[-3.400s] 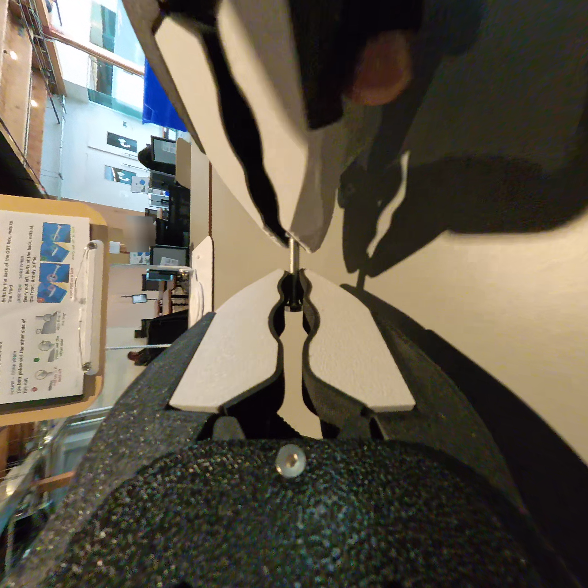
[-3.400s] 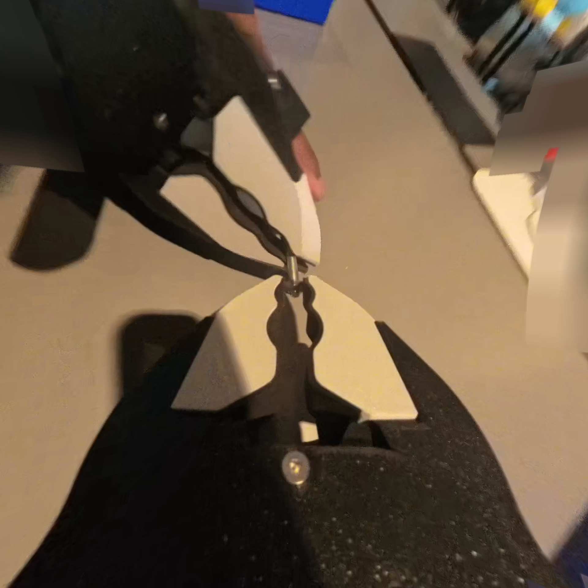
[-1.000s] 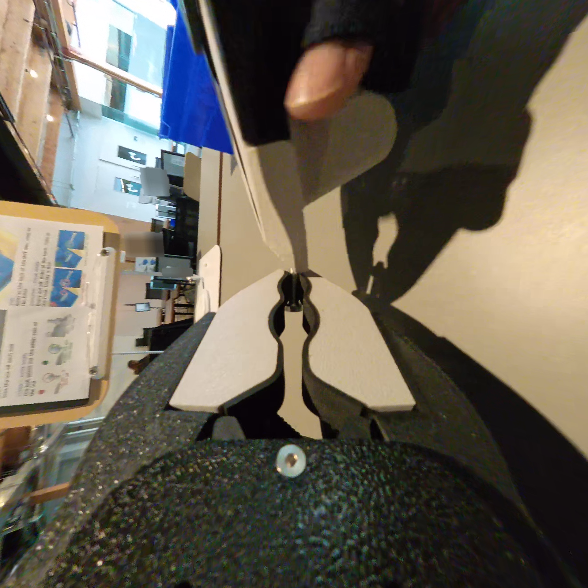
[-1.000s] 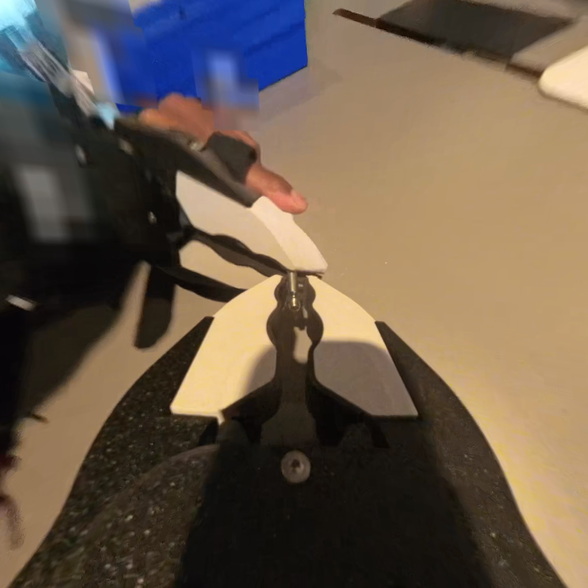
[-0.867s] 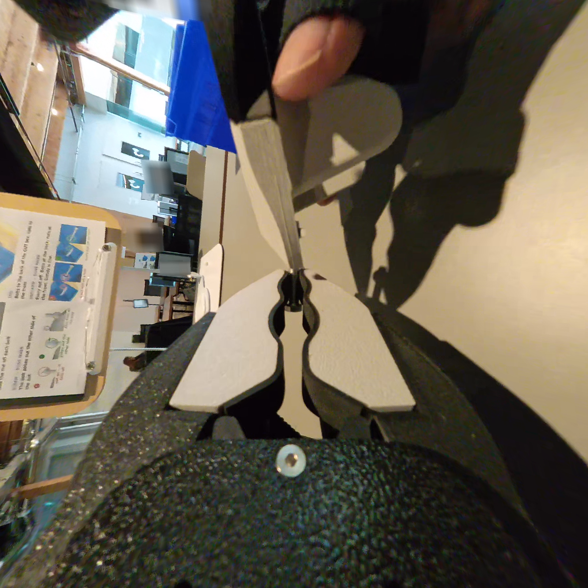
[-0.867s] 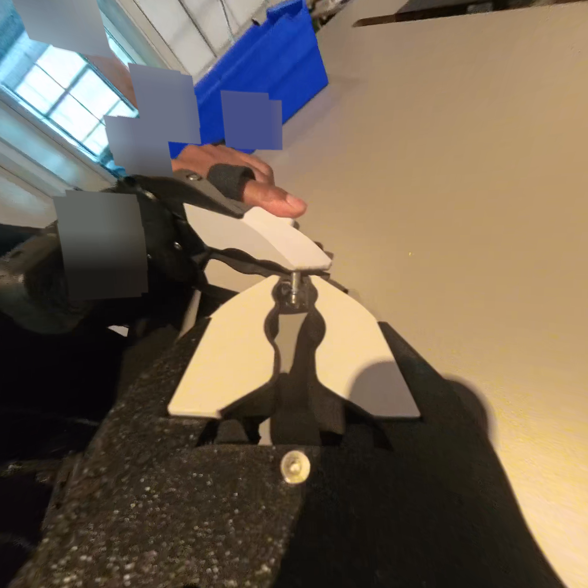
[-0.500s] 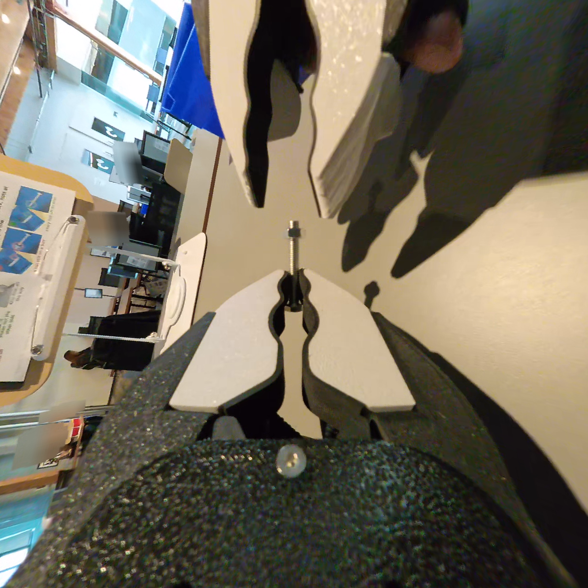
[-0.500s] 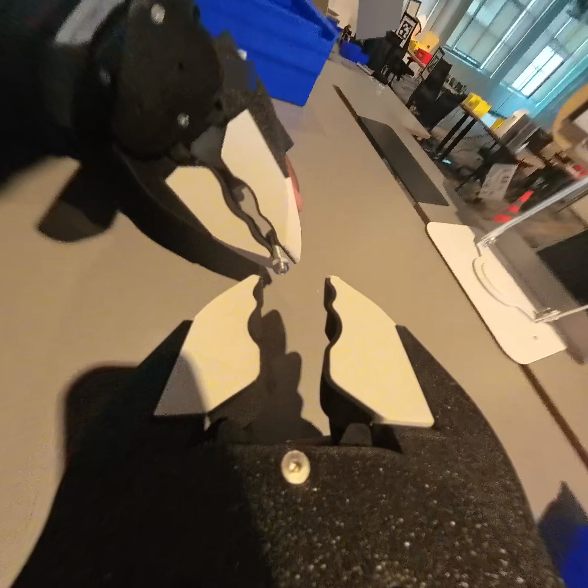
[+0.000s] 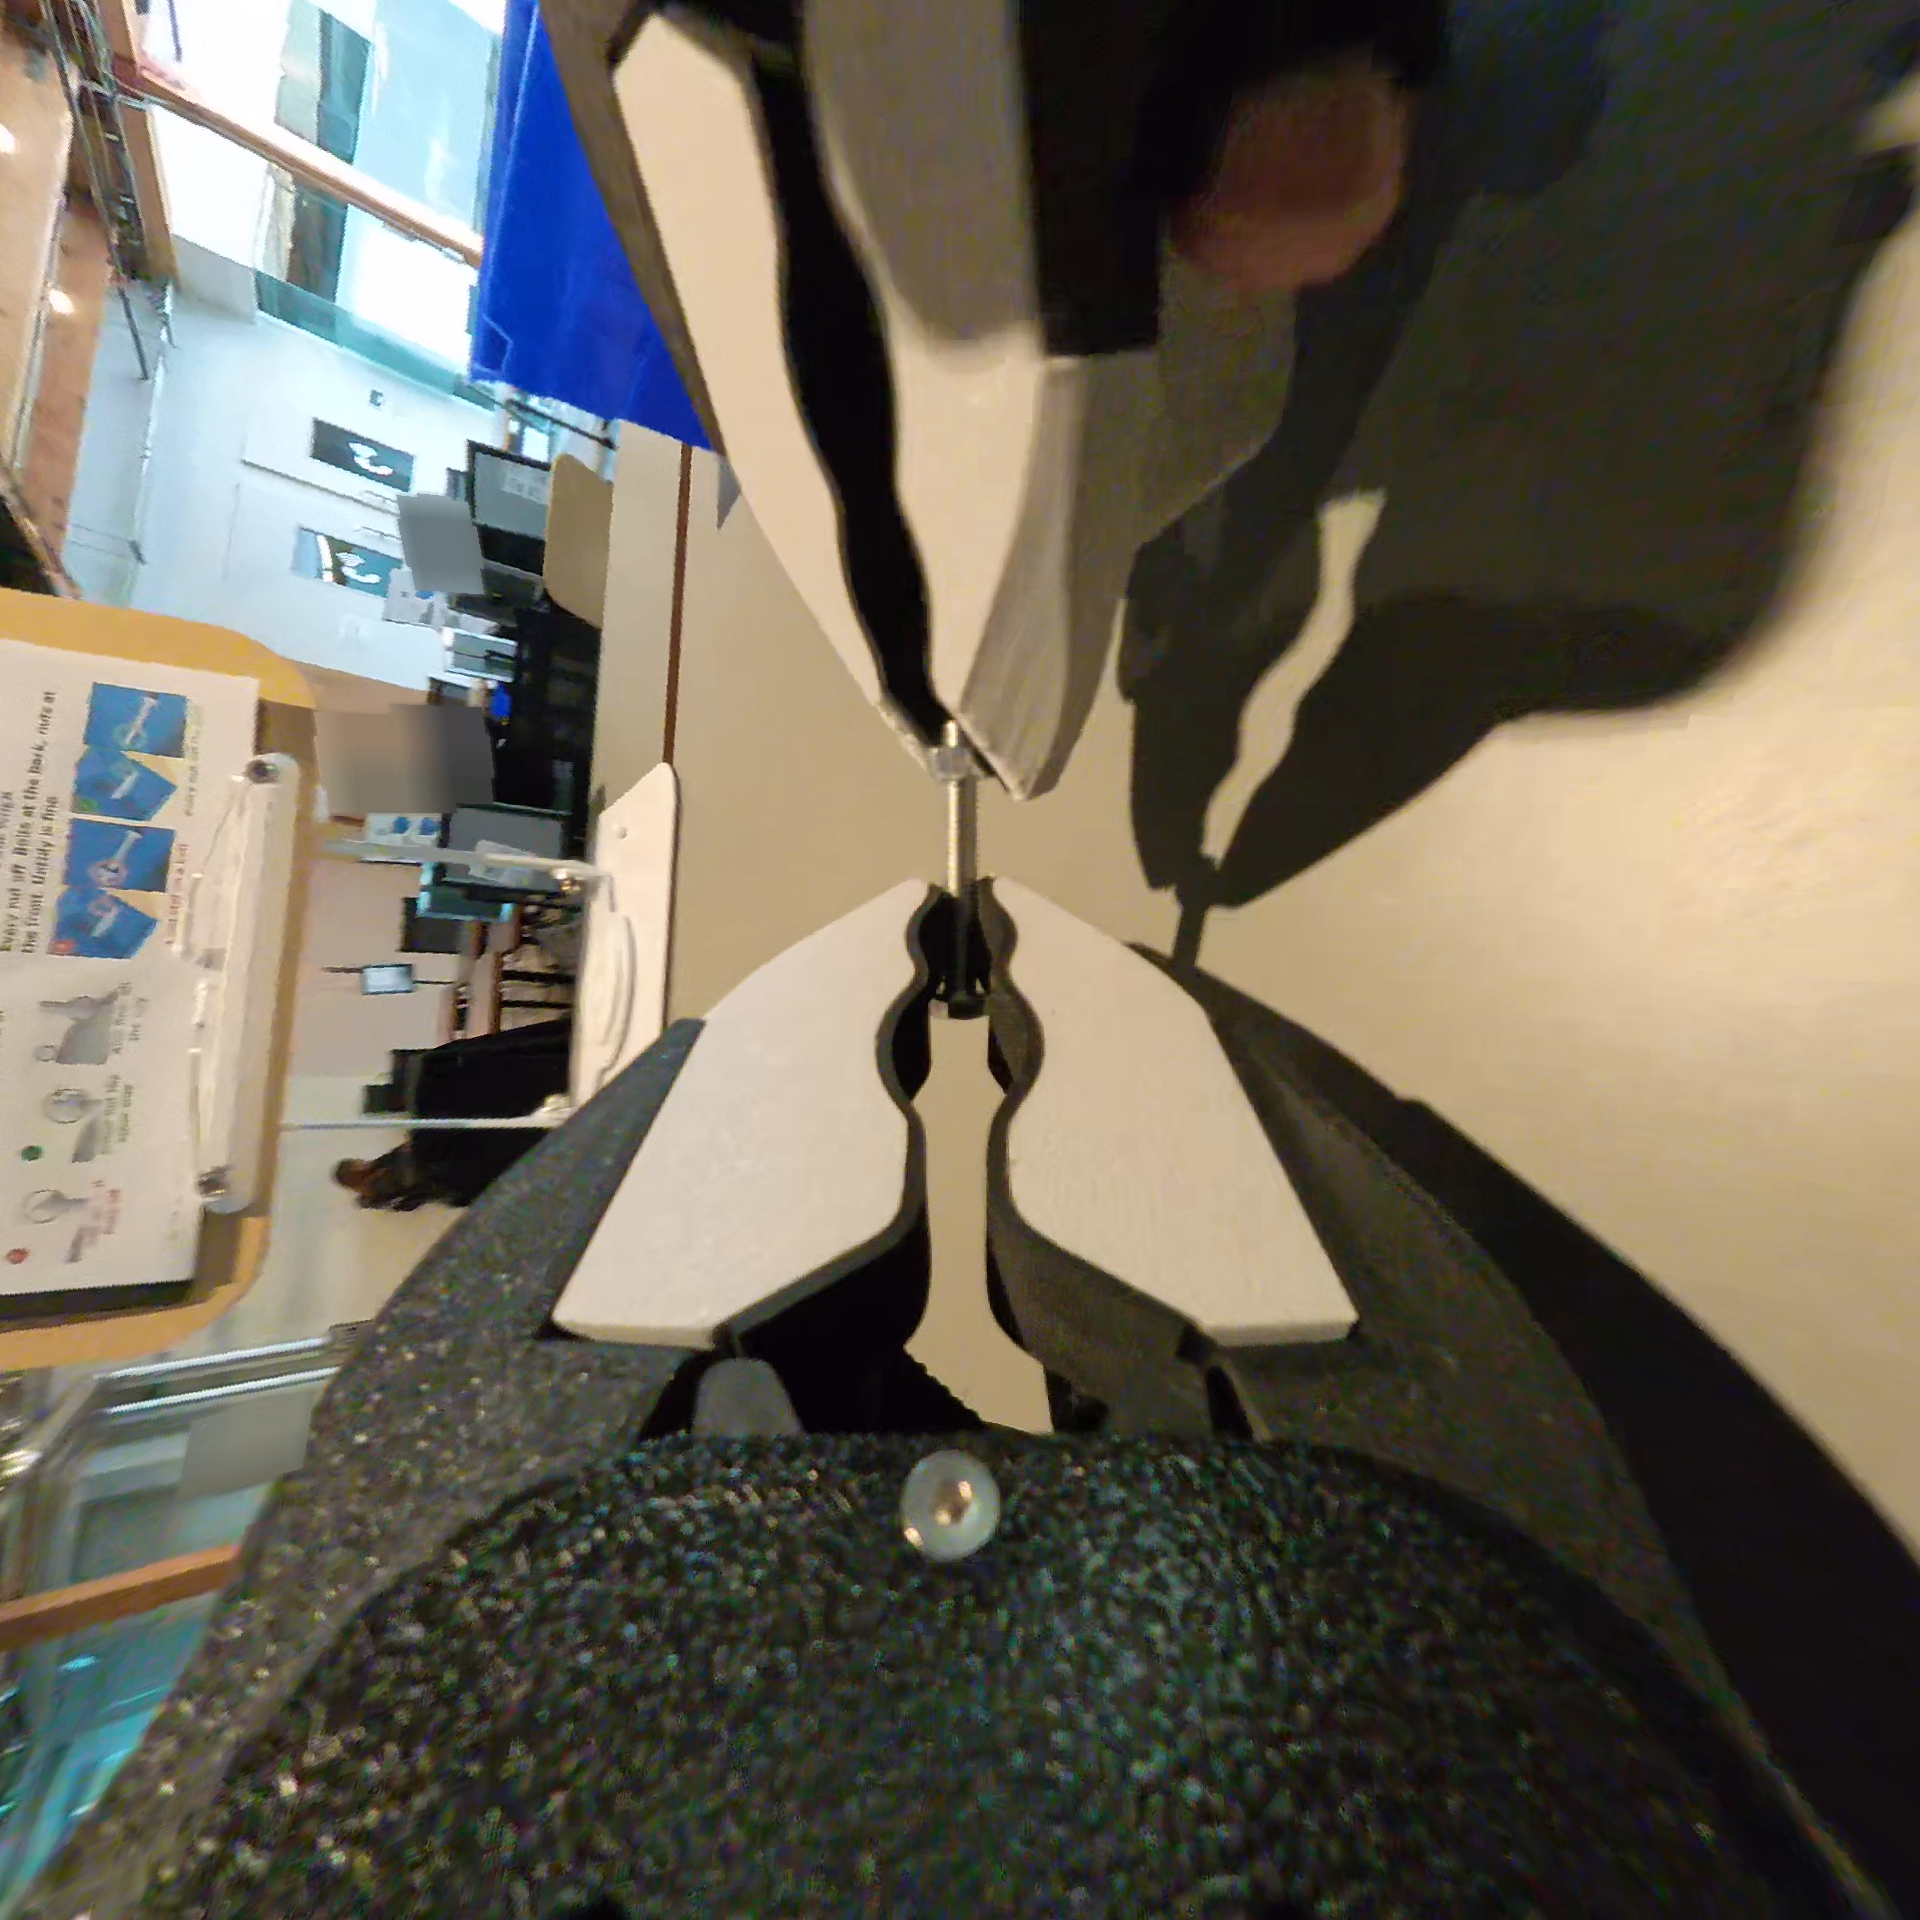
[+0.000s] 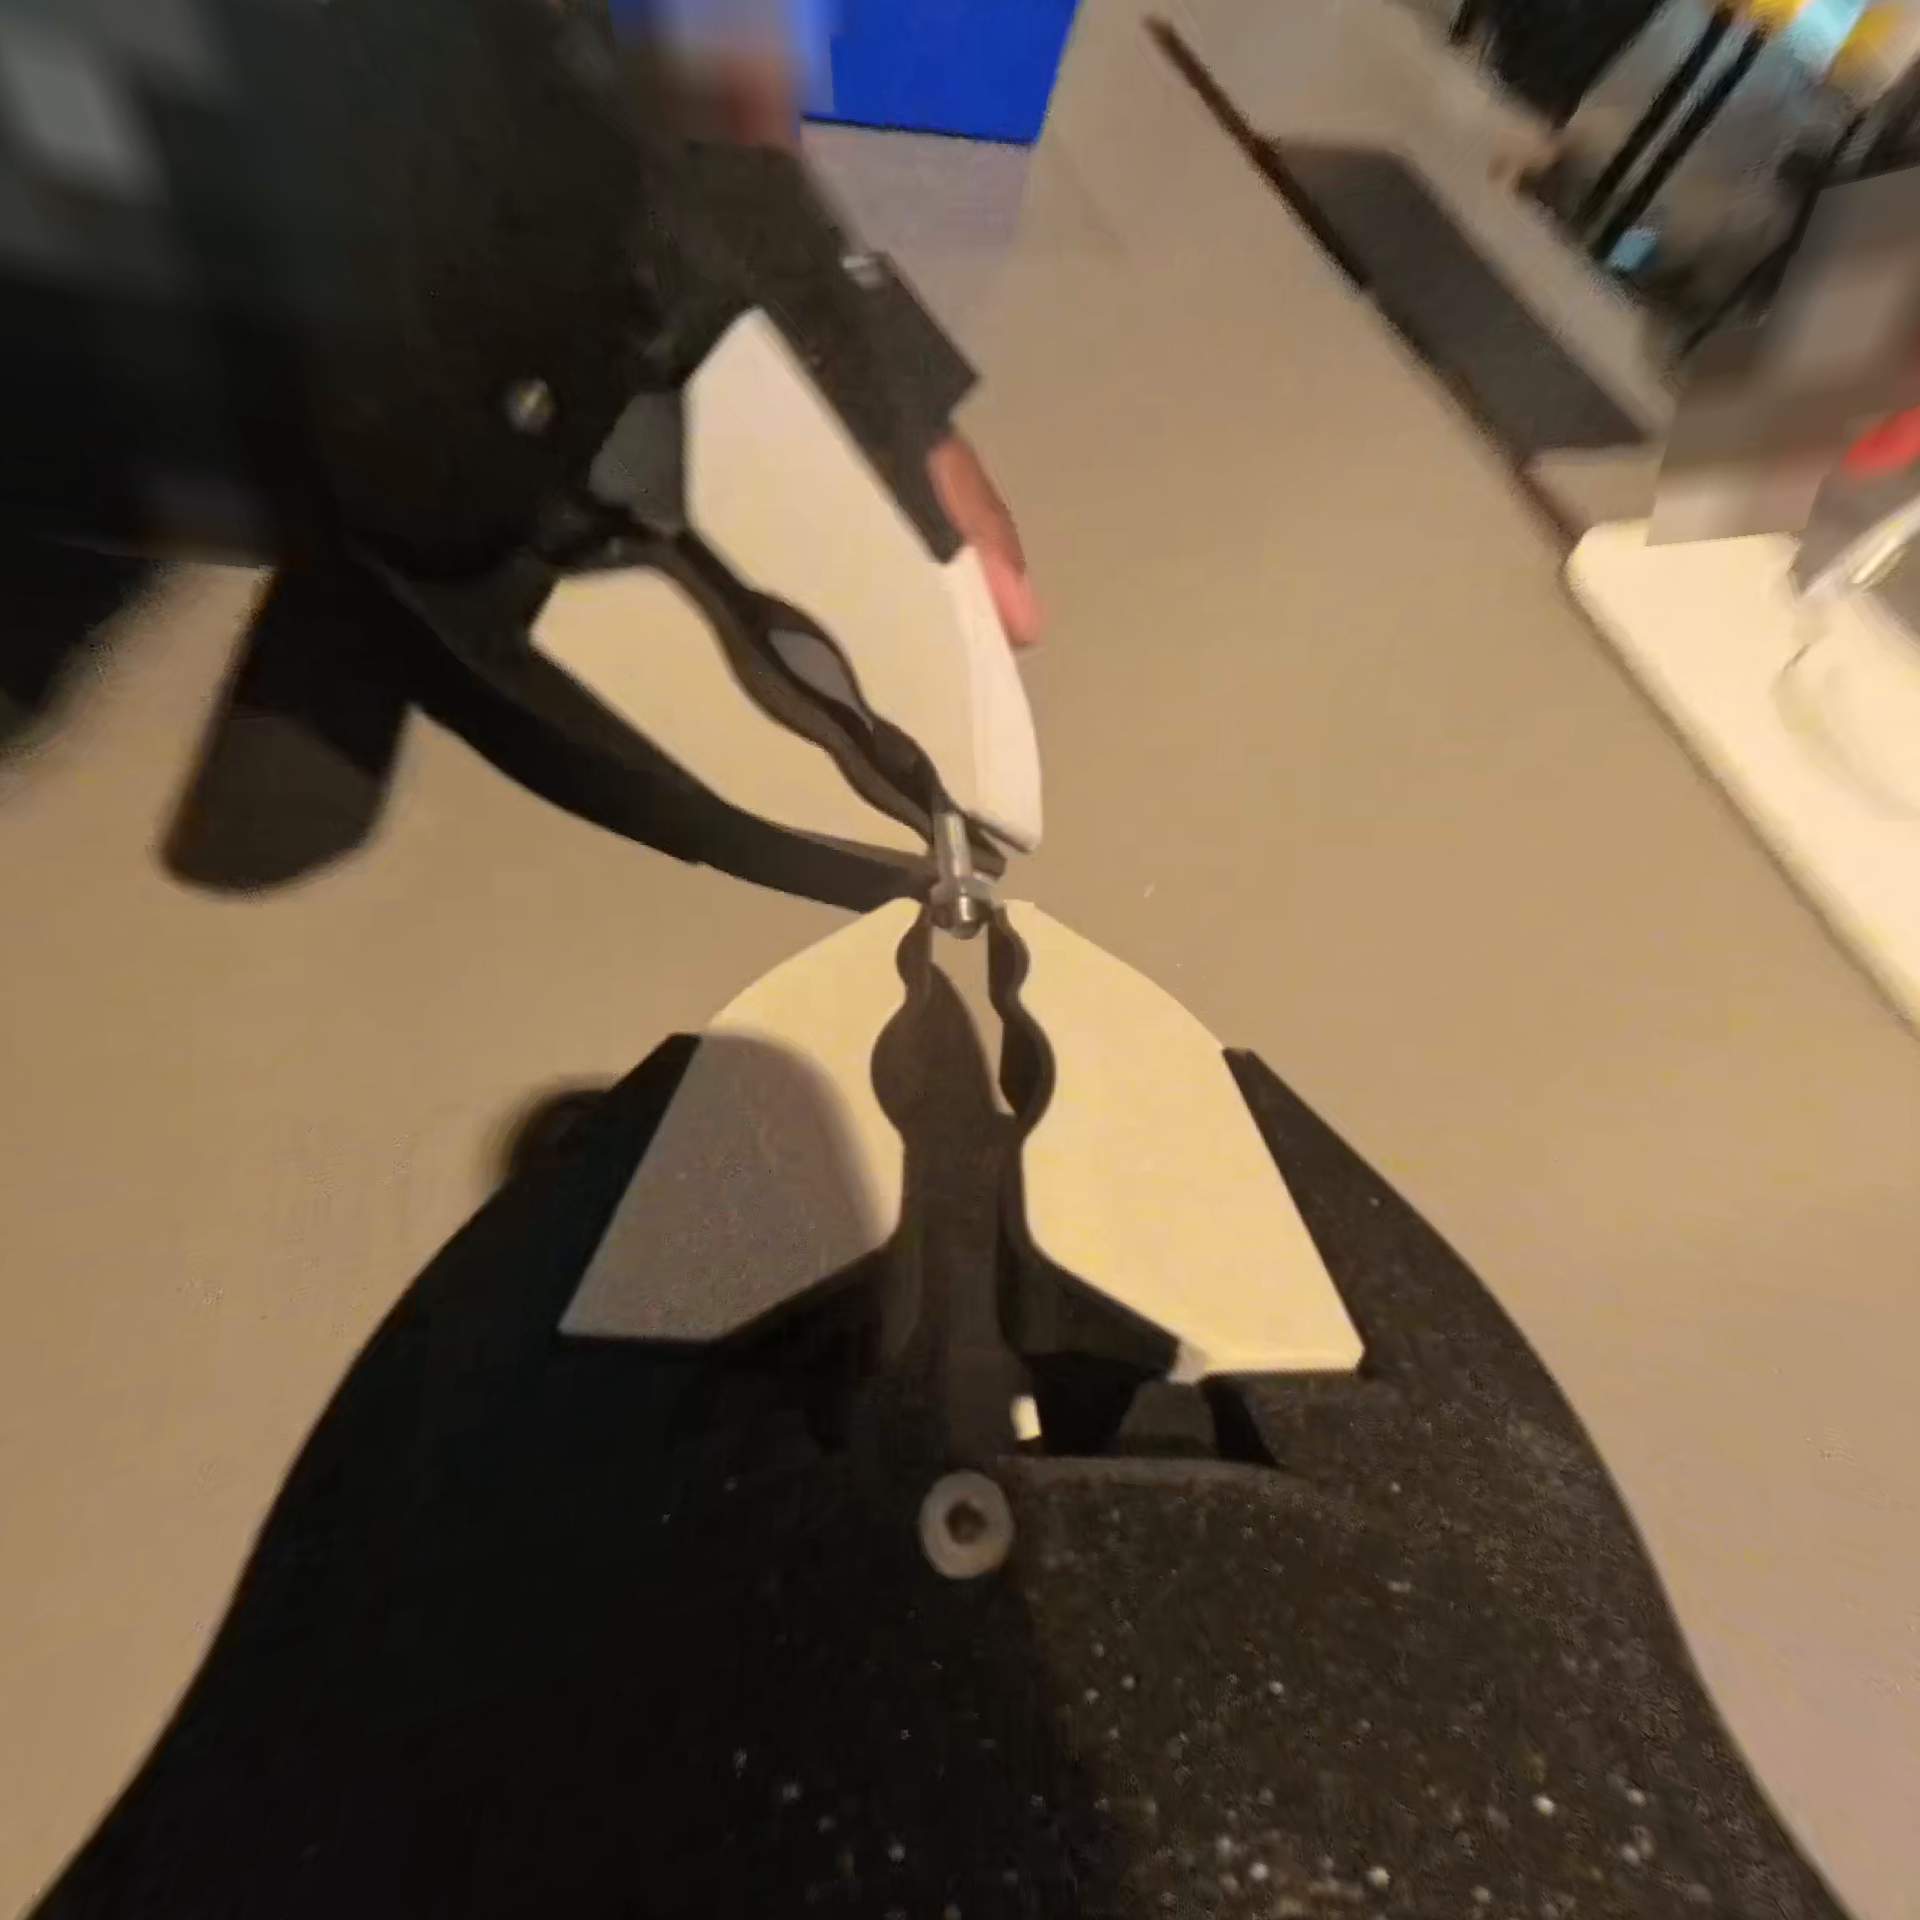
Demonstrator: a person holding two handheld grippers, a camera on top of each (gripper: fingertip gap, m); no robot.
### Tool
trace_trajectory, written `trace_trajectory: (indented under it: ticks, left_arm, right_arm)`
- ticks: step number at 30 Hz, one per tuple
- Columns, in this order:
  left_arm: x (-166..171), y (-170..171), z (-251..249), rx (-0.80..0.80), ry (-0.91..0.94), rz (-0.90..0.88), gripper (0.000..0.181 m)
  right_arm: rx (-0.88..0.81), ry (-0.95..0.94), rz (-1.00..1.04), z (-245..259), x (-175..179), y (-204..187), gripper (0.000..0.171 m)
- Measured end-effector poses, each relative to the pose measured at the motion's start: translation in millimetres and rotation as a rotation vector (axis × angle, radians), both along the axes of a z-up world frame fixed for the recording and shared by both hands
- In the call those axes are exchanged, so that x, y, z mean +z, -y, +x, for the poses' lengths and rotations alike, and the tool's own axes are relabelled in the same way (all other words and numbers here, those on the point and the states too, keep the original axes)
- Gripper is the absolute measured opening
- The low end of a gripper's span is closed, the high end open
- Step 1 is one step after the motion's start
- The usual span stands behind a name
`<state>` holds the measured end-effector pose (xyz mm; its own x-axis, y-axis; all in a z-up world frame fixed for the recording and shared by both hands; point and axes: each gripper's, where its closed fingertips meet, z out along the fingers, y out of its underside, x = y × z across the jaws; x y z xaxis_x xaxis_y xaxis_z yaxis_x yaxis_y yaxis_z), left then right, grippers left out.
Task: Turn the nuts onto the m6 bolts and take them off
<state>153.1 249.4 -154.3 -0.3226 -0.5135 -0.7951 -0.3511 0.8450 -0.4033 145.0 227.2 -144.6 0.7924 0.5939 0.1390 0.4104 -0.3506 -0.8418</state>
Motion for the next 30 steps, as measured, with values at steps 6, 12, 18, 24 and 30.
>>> trace_trajectory:
  ticks: [6,12,18,24,30]
  left_arm:
    - [4.3,-1.0,3.2,0.022,0.024,0.017,0.005]
    - [3.4,-1.4,3.5,0.035,0.026,-0.096,0.005]
    - [-0.4,3.4,3.1,0.016,0.001,-0.135,0.006]
    - [-2.2,7.4,2.3,-0.003,-0.015,-0.147,0.005]
    - [-5.3,5.7,2.7,0.004,-0.025,-0.072,0.005]
  right_arm:
    - [-0.073,-0.688,-0.367,-2.4,6.7,2.8,0.010]
    - [-0.004,-0.401,-0.154,13.7,13.2,1.0,0.024]
    - [0.099,0.074,0.124,11.4,13.7,5.8,0.025]
    - [0.120,0.119,0.154,5.2,10.5,6.2,0.023]
    - [0.071,0.068,0.041,2.8,-0.3,4.3,0.010]
